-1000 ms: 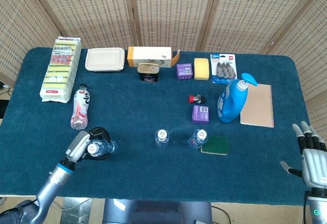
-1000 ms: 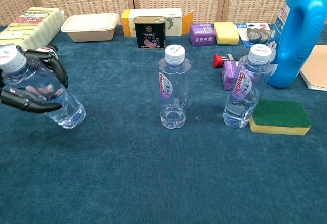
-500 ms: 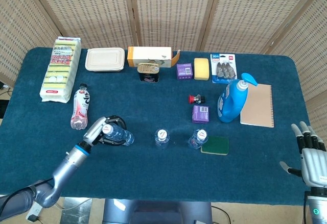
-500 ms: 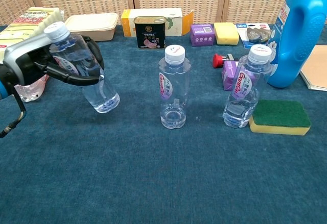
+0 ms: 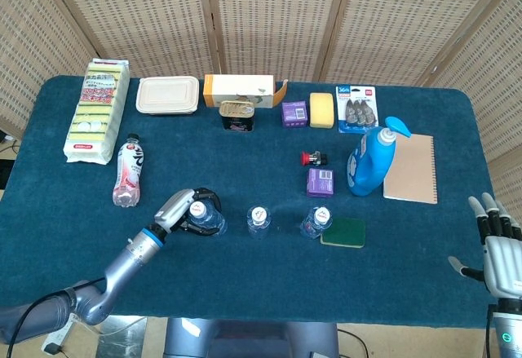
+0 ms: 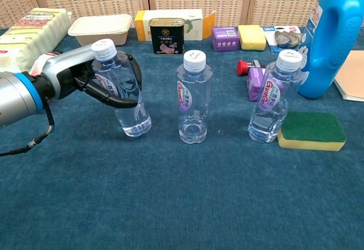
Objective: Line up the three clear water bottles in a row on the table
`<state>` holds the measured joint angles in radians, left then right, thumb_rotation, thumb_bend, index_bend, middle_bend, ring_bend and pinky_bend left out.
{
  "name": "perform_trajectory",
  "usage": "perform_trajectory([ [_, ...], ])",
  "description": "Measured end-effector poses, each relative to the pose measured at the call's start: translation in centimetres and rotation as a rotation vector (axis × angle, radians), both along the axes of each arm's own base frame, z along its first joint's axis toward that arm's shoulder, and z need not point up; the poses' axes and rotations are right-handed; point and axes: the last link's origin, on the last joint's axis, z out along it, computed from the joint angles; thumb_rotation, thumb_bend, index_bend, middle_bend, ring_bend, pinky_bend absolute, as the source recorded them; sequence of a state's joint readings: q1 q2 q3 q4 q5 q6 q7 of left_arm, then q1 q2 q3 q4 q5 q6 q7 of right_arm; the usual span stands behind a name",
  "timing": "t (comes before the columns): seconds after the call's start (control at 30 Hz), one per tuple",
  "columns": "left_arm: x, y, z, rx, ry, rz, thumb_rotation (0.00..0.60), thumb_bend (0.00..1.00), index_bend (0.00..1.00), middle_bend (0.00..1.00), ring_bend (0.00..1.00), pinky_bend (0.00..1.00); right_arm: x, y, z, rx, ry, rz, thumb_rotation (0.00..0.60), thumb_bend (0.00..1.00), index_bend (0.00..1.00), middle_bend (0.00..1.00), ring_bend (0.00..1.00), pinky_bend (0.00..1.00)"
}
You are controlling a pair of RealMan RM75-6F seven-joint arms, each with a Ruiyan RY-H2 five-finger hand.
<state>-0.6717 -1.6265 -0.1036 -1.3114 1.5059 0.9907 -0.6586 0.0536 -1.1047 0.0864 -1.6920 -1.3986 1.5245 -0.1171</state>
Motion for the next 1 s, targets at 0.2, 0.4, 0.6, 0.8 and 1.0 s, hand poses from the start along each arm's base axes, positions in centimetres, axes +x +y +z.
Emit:
perform_trajectory([
  [0.2, 0.3, -0.4, -0.4, 0.025, 0.059, -0.041, 0.6, 0.19, 0.5, 0.51, 0.34, 0.44, 0.0, -0.1, 0.0, 0.004, -0.005, -0.001, 0.6, 0.0, 0.05, 0.0, 0.0, 0.12],
  [0.4, 0.4, -0.8, -0.8, 0.039, 0.099, -0.057, 0.6, 0.19, 0.5, 0.51, 0.34, 0.44, 0.0, -0.1, 0.0, 0.008, -0.006, 0.001, 0.6, 0.0, 0.05, 0.0, 0.0, 0.12],
  [0.6, 0.4, -0.8, -1.0, 0.044, 0.108, -0.059, 0.6, 0.19, 0.5, 0.51, 0.34, 0.44, 0.1, 0.0, 0.0, 0.011, -0.011, 0.001, 0.6, 0.0, 0.05, 0.0, 0.0, 0.12],
  [0.8, 0.4, -0.5, -1.1, 0.056, 0.11, -0.052, 0.6, 0.19, 0.5, 0.51, 0.34, 0.44, 0.1, 0.0, 0.1, 0.011, -0.015, 0.004, 0.6, 0.0, 0.05, 0.0, 0.0, 0.12],
  [1.0, 0.4, -0.4, -1.2, 0.054, 0.121, -0.056, 0.6, 0.19, 0.5, 0.51, 0.34, 0.44, 0.1, 0.0, 0.1, 0.014, -0.018, 0.005, 0.6, 0.0, 0.05, 0.0, 0.0, 0.12],
])
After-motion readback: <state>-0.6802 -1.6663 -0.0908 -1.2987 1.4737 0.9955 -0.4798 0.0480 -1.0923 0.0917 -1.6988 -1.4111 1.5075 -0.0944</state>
